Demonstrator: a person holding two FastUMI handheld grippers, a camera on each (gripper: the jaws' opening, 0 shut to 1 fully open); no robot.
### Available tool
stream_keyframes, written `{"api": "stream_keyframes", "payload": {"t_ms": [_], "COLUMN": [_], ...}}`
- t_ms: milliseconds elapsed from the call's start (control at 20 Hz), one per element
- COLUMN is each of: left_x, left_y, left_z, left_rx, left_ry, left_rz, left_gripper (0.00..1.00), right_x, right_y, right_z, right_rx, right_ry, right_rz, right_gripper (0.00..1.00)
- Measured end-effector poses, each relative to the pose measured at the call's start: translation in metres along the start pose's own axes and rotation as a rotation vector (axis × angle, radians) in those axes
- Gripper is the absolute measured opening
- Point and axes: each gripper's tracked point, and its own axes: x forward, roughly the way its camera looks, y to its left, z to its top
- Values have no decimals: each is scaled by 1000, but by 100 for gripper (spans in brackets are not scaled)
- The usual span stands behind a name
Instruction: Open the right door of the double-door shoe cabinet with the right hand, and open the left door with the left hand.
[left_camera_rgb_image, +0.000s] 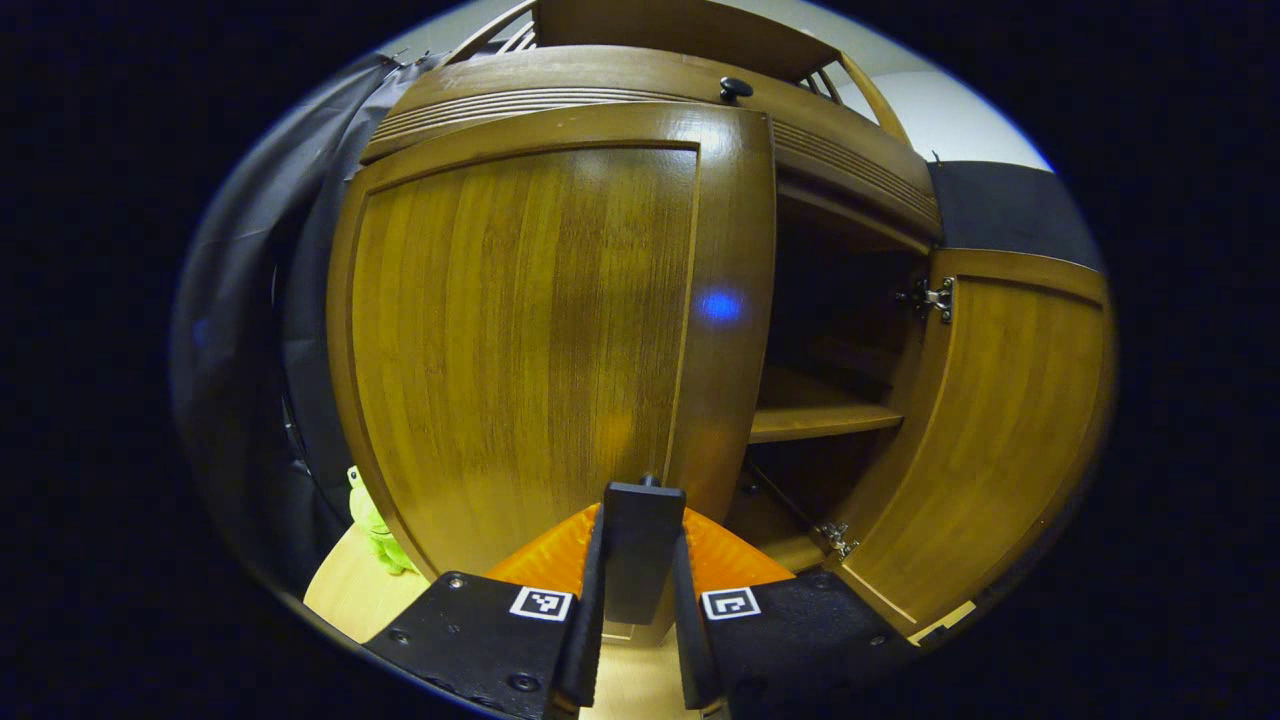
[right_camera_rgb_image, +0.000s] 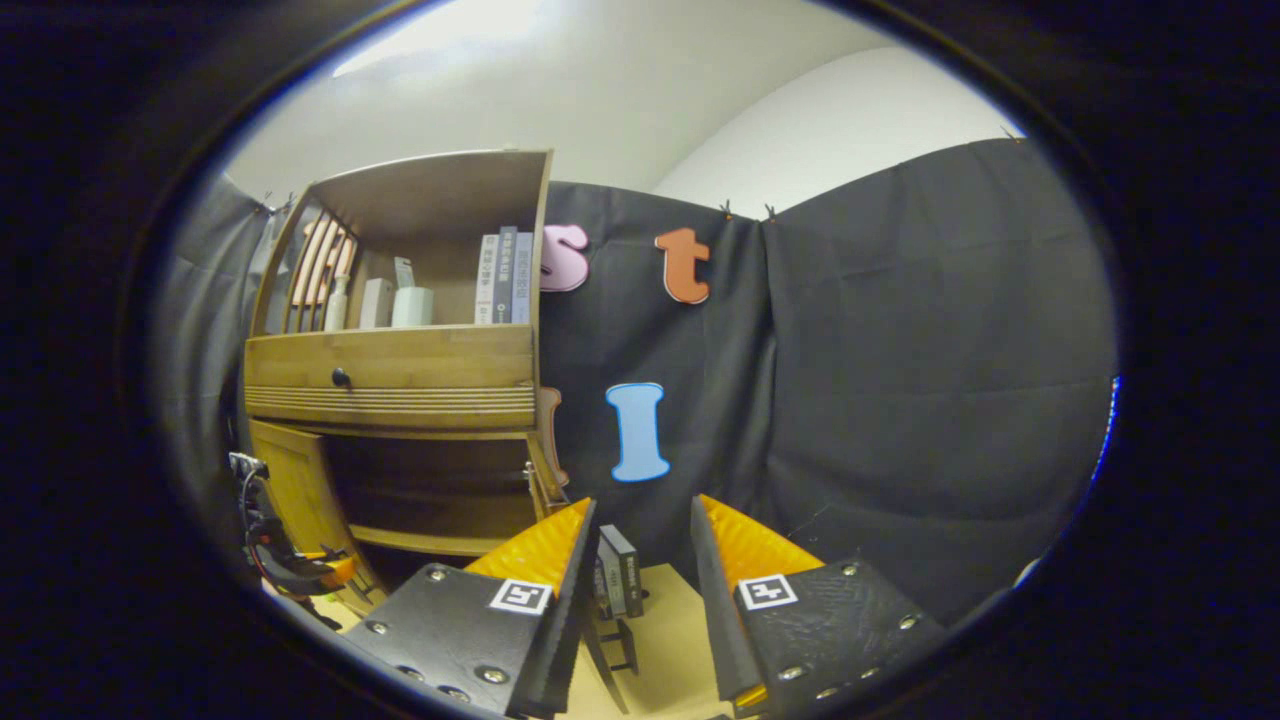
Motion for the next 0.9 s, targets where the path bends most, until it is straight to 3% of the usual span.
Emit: {"api": "stream_keyframes", "payload": {"t_ms": [250, 500, 550, 650, 700, 750, 800, 850, 900], "left_x": [-30, -60, -65, -76, -81, -86, -92, -97, -102], "left_y": [8, 20, 22, 29, 31, 34, 38, 42, 47], "left_z": [-4, -7, -8, -9, -9, -10, -10, -11, -13], "left_rx": [-1, -6, -7, -8, -8, -12, -19, -25, -27], "left_ry": [-14, -27, -28, -31, -31, -32, -34, -34, -34], "left_rz": [-33, -62, -70, -81, -85, -88, -92, -100, -106], "left_gripper": [30, 33, 33, 33, 33, 36, 33, 36, 33], "right_x": [-4, -7, -5, -5, -4, -4, -4, -5, -5], "right_y": [21, 50, 56, 61, 65, 65, 67, 66, 67], "right_z": [2, 1, 1, 0, -1, -1, 0, -1, 1], "right_rx": [2, 14, 16, 9, -2, -16, -27, -35, -35], "right_ry": [2, 4, 6, 0, 1, -6, -5, -7, -15], "right_rz": [59, 123, 138, 137, 133, 128, 124, 118, 113], "right_gripper": [53, 51, 54, 51, 59, 53, 70, 62, 62]}}
